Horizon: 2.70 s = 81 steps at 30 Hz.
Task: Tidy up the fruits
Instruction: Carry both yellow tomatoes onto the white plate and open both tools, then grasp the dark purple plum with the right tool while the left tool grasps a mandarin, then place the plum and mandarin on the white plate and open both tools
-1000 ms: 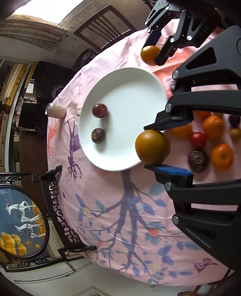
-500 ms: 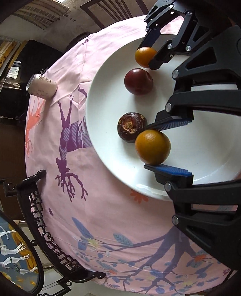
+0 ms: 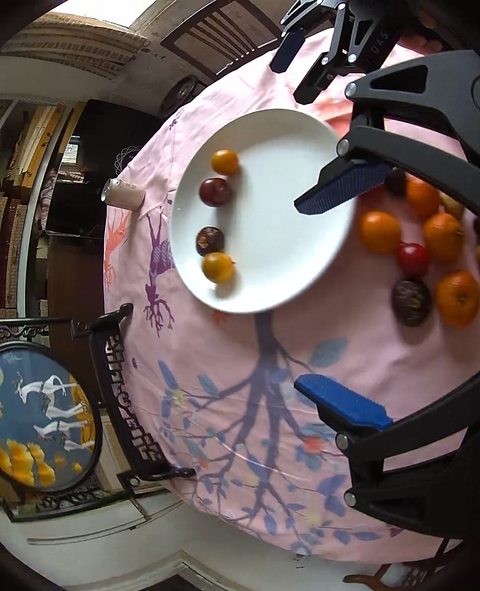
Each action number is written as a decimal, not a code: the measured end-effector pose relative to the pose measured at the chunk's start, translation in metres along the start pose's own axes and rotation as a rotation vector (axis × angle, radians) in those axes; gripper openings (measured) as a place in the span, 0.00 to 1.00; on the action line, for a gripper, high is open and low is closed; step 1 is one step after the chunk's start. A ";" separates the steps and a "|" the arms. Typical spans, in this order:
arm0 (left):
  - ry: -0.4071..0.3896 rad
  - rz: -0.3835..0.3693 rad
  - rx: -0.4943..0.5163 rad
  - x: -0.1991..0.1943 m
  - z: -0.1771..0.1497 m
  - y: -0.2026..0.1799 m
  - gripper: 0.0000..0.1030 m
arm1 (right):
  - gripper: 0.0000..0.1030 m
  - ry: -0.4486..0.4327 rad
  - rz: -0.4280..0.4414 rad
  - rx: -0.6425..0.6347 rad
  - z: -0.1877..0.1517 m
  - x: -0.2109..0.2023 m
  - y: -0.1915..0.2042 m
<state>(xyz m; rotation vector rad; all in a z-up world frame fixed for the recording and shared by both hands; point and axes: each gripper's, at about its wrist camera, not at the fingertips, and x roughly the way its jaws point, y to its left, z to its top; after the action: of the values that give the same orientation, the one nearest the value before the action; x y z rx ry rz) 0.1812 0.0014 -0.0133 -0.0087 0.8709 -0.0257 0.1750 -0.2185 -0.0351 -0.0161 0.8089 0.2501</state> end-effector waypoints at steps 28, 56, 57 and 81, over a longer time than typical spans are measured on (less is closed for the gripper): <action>0.068 0.038 -0.070 -0.029 -0.141 0.050 0.87 | 0.40 0.123 0.034 -0.125 -0.067 0.045 0.051; 0.098 -0.086 -0.038 -0.009 -0.117 0.012 0.43 | 0.40 0.023 0.090 -0.046 -0.102 -0.047 0.038; 0.093 -0.089 -0.036 -0.013 -0.116 0.011 0.43 | 0.40 0.022 0.090 -0.046 -0.102 -0.048 0.038; 0.040 -0.090 0.023 -0.027 -0.071 -0.002 0.43 | 0.40 0.016 0.098 -0.050 -0.083 -0.044 0.039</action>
<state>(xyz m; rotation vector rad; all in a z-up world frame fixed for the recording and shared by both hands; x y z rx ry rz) 0.1090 0.0001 -0.0383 -0.0260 0.9101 -0.1207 0.0776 -0.1992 -0.0580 -0.0254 0.8207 0.3636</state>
